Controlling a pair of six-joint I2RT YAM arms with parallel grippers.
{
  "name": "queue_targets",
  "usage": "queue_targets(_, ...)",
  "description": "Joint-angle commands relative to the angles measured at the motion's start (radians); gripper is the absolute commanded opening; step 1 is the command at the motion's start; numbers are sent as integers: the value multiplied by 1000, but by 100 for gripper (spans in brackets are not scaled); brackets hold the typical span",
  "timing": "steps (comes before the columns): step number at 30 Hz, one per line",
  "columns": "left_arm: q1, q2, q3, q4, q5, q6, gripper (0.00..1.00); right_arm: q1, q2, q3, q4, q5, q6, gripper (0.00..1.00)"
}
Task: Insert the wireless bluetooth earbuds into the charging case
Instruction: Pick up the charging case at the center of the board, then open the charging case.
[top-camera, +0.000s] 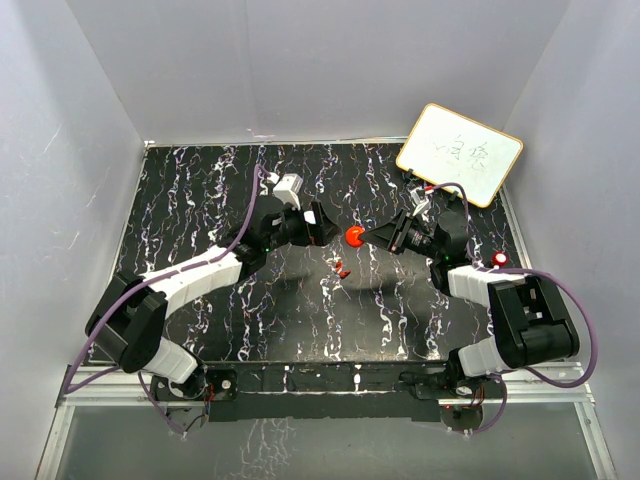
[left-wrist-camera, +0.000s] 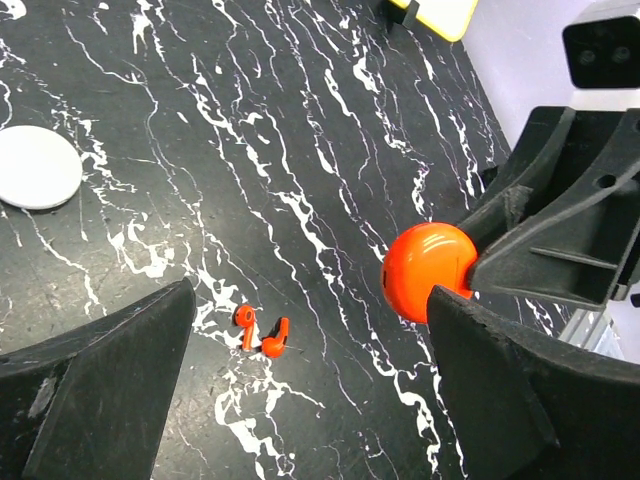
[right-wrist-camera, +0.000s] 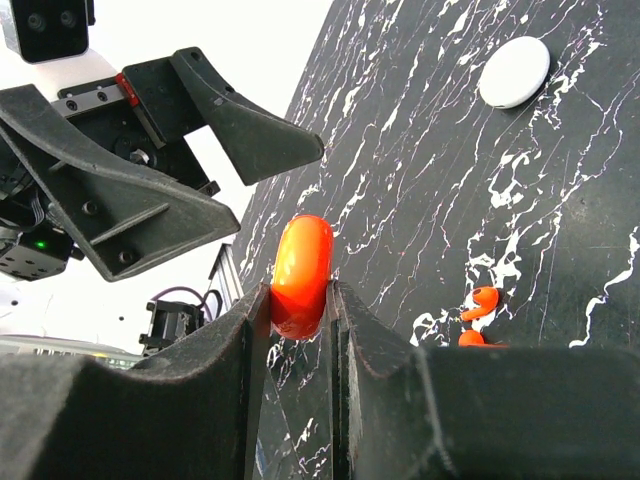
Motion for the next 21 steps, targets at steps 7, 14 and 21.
queue_targets(7,-30,-2,1,44,53,-5,99,-6,17,14,96,-21,24,0)
queue_targets(14,-36,27,13,40,49,3,99,-8,17,16,100,-26,26,0)
queue_targets(21,-37,51,13,37,30,3,99,-12,16,16,111,-35,37,0)
